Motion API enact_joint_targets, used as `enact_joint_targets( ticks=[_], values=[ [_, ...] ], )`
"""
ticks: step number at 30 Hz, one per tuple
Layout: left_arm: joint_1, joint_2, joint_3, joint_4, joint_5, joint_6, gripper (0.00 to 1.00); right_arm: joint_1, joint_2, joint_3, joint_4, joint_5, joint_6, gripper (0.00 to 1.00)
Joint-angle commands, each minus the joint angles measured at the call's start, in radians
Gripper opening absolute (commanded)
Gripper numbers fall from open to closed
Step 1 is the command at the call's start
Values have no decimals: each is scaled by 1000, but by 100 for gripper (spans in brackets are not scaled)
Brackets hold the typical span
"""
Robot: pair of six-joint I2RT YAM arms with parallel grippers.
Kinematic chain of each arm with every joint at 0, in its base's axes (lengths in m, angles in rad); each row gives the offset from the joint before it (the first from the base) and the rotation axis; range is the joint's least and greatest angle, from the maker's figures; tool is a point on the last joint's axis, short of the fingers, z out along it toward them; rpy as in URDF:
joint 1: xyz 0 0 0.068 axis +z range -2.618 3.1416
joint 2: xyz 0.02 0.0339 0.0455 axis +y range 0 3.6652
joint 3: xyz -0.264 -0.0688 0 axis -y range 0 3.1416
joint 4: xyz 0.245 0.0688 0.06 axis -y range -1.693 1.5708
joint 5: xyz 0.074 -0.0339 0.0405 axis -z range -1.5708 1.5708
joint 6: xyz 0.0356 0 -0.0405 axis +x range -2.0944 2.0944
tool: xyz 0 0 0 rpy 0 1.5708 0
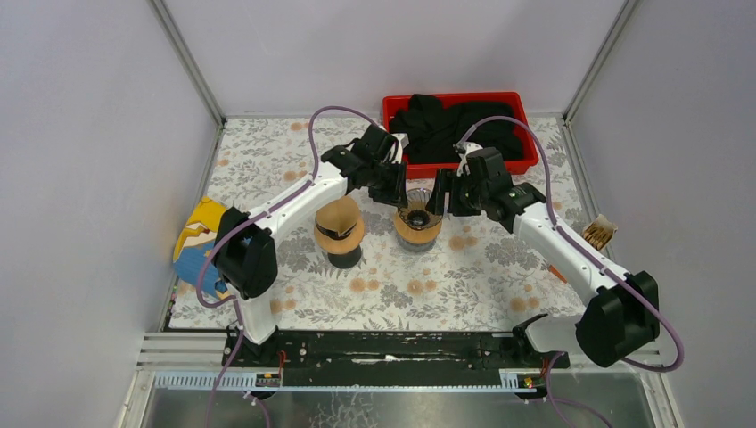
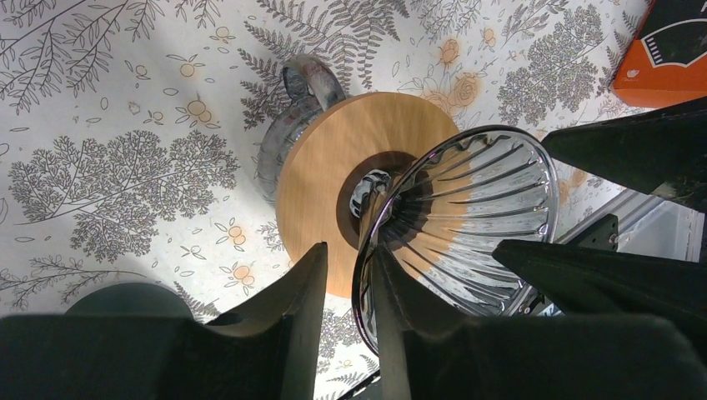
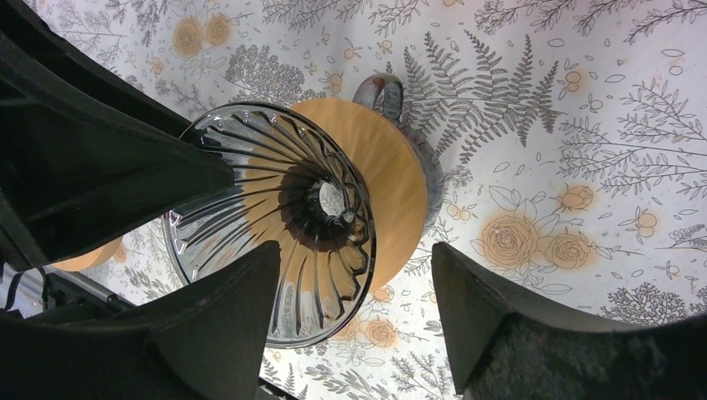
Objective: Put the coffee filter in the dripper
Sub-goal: Place the coffee dripper in the dripper holder.
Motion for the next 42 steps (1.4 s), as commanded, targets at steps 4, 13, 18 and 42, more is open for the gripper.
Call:
enact_joint_targets(
  ticks=[4,13,18,42],
  values=[
    [-9,-22,23,-11,-12,24,26,-6,39,74,-25,-41,-9,63],
    [-10,-11,23,-12,-7,26,17,-6,92,99,-51,-53,-7,36],
    [-15,-5,17,-12,-8,25,15,-5,114,99,-67,-45,-7,21],
    [-30,61,-20,-34,-9,38,11,-5,287,205,-240,-78,-33,0]
  ],
)
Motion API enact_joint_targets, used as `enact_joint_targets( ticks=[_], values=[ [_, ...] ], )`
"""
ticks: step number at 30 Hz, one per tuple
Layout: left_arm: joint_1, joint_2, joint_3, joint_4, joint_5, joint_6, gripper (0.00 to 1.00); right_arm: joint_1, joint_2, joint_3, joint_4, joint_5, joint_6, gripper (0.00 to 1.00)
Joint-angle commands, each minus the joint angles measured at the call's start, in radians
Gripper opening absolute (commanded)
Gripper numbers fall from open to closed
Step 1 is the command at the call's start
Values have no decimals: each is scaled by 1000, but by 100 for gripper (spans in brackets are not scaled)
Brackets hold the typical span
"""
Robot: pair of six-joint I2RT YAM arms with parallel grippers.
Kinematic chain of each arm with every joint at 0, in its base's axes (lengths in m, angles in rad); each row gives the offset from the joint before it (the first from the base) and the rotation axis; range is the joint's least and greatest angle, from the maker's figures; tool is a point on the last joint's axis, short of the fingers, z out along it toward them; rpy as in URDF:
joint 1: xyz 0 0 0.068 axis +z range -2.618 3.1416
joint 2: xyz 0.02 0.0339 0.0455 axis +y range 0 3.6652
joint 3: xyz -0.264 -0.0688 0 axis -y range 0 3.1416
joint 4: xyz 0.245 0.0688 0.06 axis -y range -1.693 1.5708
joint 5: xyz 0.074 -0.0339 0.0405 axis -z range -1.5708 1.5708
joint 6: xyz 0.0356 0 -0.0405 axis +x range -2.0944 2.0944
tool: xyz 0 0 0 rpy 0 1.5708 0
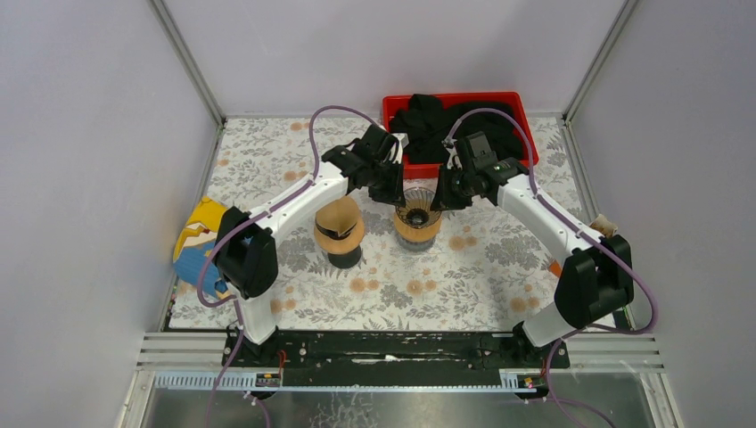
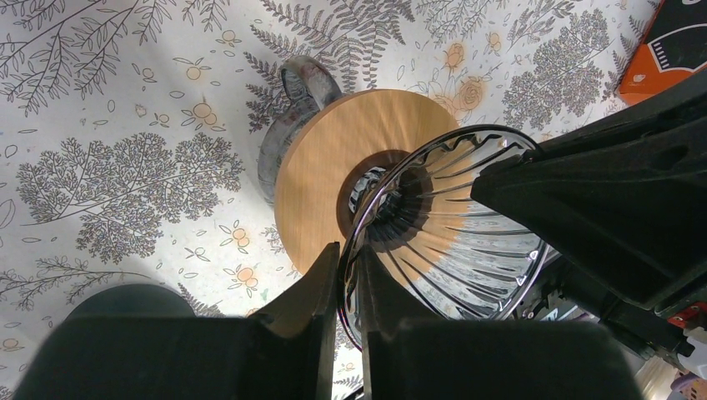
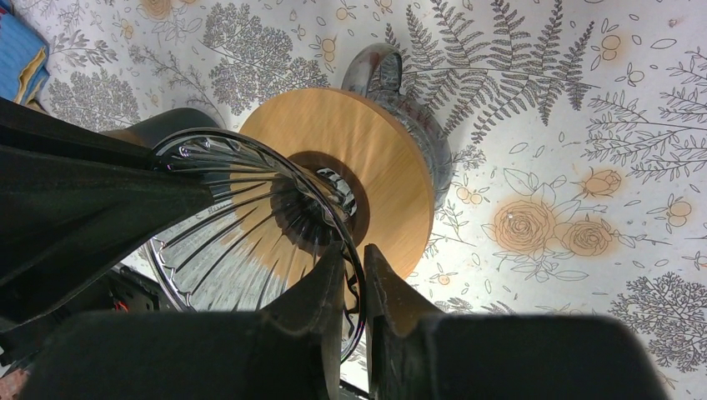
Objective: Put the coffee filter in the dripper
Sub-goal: Place the coffee dripper in the dripper holder.
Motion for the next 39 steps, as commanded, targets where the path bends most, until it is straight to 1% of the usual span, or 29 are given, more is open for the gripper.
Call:
enact_joint_targets(
  ticks=[1,15,27,28,29,33,35,39],
  values=[
    [-25,56,-23,-31,6,35,11,10,67,10,-63,13,-27,0],
    [-36,81,-59,-40,-22,41,11,11,110,-2,-69,73,-41,0],
    [-50,63,-94,-41,-60,38,12,12,116,-9,-65,81,-51,0],
    [-50,58,-87,-40,-65,37,12,11,109,-6,-63,77,-50,1],
    [-50,53,-80,-40,-67,36,15,11,101,-3,-62,73,-49,2],
    [-50,41,-43,-40,-76,38,21,11,64,14,-58,67,-46,12],
    [-50,39,-24,-40,-84,37,22,10,50,24,-61,68,-47,17],
    [-49,42,18,-40,-92,36,23,12,28,37,-64,82,-44,23]
  ],
)
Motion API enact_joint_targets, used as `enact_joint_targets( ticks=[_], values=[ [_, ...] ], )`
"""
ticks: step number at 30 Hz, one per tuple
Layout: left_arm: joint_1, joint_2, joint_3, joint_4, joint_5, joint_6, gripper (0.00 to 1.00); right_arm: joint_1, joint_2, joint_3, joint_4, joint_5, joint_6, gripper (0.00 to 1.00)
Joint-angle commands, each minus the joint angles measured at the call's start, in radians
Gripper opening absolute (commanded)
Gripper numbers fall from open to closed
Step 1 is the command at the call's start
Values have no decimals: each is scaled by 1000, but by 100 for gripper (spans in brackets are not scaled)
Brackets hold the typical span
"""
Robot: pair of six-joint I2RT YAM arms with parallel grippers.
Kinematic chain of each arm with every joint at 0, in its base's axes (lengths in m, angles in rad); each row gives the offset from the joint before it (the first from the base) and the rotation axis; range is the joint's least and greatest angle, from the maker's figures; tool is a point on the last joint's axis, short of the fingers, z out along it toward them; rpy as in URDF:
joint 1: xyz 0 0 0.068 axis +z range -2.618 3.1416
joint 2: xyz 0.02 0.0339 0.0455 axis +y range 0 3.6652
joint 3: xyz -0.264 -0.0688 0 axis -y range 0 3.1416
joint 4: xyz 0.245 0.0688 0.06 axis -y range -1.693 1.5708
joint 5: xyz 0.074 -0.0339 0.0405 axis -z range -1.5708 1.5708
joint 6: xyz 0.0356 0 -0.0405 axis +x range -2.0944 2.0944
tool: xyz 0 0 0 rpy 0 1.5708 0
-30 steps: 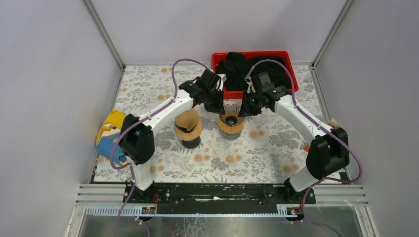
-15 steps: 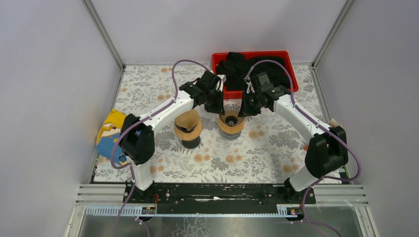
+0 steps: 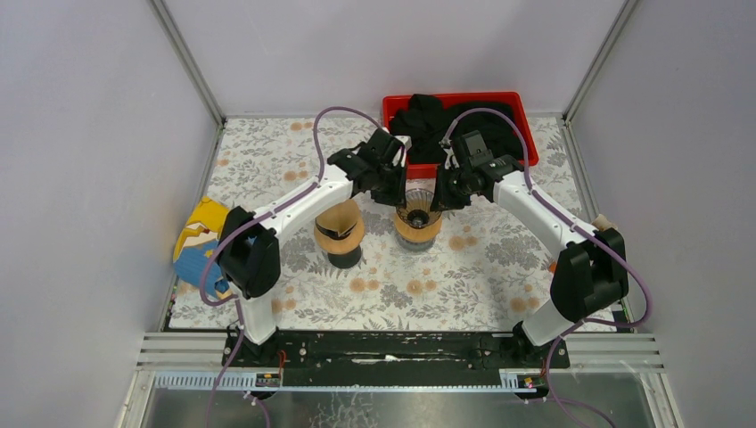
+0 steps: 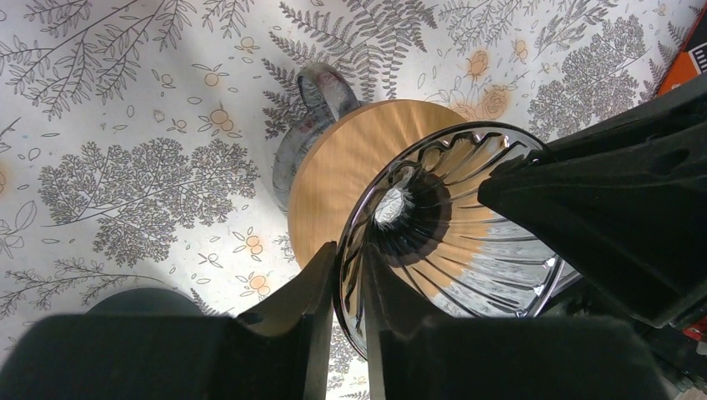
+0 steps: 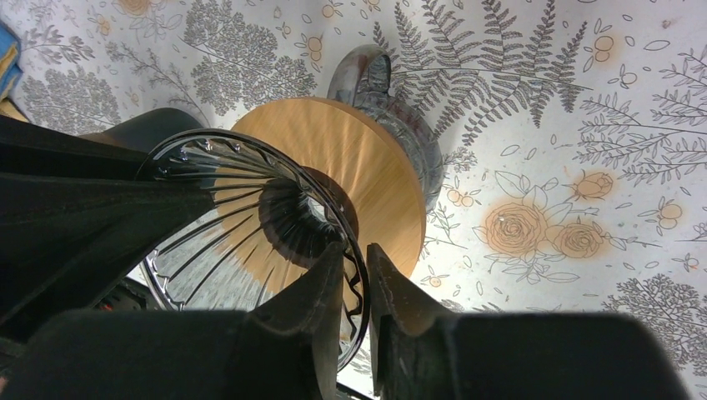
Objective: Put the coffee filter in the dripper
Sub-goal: Place the coffee dripper in the dripper holder.
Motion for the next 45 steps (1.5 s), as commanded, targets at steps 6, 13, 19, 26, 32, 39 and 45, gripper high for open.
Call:
enact_joint_targets(
  ticks=[6,13,19,26,32,39,45],
  values=[
    [-25,33,79,-65,-28,26,31,13,-44,18,-45,78,-20,32],
    [-22,7,107,-63,-45,19,41,13,-104,50,-28,77,-12,45],
    [-21,-57,108,-32,-66,19,52,11,-181,43,4,110,0,53],
    [13,-186,80,-27,-115,46,61,10,-276,6,-16,334,-19,65],
    [125,-335,-3,-12,-107,66,67,2,-333,-19,-42,485,-19,71],
    [278,-523,-150,40,-111,86,72,-49,-385,-56,-79,607,12,76],
    [366,-669,-305,99,-186,121,82,-131,-422,-112,-74,682,50,79]
  ],
)
